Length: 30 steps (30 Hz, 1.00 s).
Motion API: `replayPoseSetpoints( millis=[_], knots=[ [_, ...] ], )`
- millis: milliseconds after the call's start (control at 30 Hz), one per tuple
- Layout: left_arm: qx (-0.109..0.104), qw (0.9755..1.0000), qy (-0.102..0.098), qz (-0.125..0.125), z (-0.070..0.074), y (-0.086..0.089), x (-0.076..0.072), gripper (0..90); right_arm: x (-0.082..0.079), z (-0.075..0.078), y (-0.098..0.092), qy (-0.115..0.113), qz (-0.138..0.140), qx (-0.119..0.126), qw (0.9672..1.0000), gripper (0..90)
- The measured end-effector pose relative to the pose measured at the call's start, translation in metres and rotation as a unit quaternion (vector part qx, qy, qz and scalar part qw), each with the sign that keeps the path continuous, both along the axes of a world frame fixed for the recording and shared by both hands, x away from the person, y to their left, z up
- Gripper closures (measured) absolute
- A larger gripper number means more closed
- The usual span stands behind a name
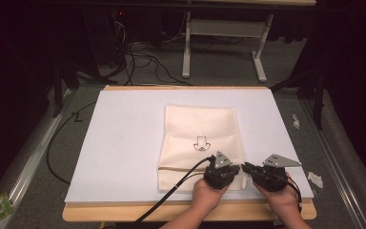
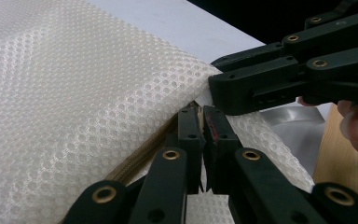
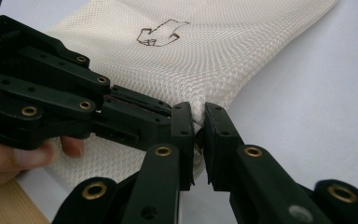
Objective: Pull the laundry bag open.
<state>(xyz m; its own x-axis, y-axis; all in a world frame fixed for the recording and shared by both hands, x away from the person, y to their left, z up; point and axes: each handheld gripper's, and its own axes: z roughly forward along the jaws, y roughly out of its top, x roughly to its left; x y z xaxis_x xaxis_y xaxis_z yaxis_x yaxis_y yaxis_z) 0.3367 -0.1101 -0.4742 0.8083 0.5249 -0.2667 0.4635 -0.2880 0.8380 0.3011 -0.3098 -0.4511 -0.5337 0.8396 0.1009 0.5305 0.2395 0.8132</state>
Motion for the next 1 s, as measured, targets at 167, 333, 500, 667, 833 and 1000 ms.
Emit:
replayPoseSetpoints(
  millis=[167, 333, 500, 667, 833, 1000],
  knots=[
    [0.006, 0.9999, -0.005, -0.011, 0.001, 0.004, 0.001, 87.3, -0.003, 0.000, 0.002, -0.003, 0.001, -0.007, 1.0000, 84.1],
    [0.009, 0.9999, -0.006, 0.000, 0.001, 0.010, 0.001, 87.5, -0.004, 0.001, 0.001, -0.004, -0.001, -0.004, 1.0000, 84.6],
    [0.001, 0.9994, 0.022, 0.027, -0.003, 0.032, 0.010, 87.5, -0.003, 0.002, -0.010, -0.002, -0.017, 0.007, 0.9998, 84.7],
    [0.026, 0.9985, 0.022, 0.044, 0.002, 0.065, 0.013, 87.5, -0.004, 0.002, -0.014, -0.003, -0.023, 0.007, 0.9997, 84.6],
    [0.041, 0.9969, 0.023, 0.063, 0.004, 0.100, 0.013, 87.5, -0.003, 0.001, -0.017, 0.000, -0.029, 0.005, 0.9996, 84.5],
    [0.057, 0.9939, 0.027, 0.091, 0.006, 0.138, 0.014, 87.5, -0.003, -0.001, -0.021, 0.003, -0.038, 0.005, 0.9993, 84.5]
  ],
)
